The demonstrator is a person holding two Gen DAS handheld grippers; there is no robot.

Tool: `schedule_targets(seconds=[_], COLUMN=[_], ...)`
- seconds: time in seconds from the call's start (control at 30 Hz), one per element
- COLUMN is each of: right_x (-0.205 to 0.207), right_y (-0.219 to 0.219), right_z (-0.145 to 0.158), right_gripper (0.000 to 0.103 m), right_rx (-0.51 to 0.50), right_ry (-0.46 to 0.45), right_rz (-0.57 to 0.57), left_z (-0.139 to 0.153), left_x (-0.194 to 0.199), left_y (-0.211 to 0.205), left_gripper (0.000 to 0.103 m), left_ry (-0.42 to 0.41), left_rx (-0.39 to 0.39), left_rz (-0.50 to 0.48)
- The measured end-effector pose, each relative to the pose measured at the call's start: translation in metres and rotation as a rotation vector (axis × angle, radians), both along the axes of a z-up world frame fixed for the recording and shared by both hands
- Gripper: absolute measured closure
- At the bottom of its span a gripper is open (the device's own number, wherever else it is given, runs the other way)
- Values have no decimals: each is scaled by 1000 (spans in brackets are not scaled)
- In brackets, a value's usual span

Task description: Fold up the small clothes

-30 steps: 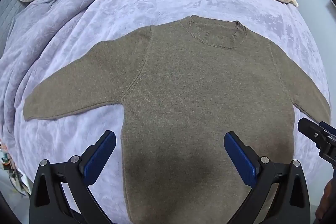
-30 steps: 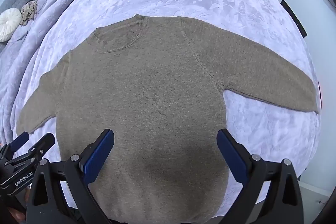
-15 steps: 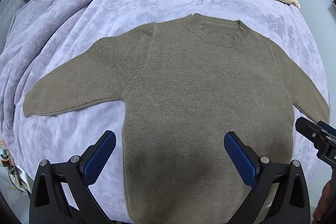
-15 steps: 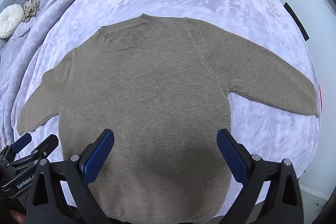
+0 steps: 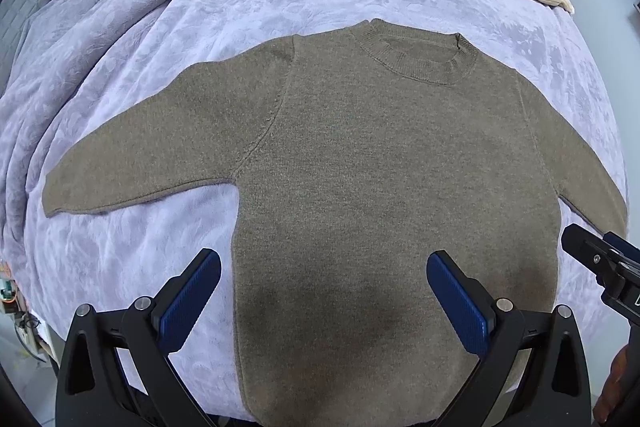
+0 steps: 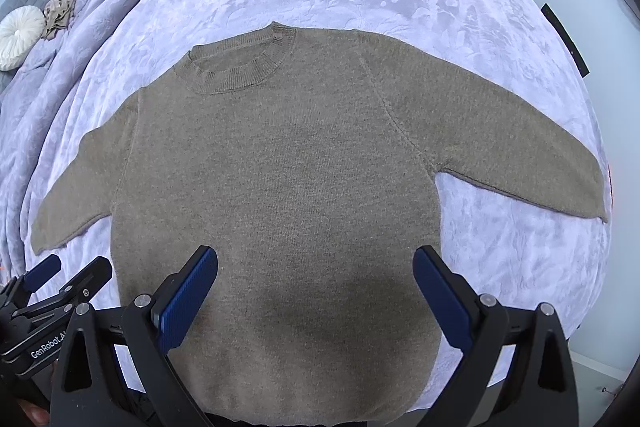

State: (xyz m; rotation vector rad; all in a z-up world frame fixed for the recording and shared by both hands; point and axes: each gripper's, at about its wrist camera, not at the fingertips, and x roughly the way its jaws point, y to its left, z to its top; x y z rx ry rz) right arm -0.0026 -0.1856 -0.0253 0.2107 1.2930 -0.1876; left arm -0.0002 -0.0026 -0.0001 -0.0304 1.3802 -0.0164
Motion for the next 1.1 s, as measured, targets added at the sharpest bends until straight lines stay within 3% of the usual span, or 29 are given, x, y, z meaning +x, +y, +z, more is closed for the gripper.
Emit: schedule_targets(seconds=[1.1], right_x=[3], right_y=[2], right_z=[-5], right_gripper=[4], right_rx=[-14], right_ry=[28], right_rz=[15], left_z=[-1], left_x=[0], left_y=[-4], left_gripper=[0], left_ry=[14], left_rx=[-22], left_rz=[-20])
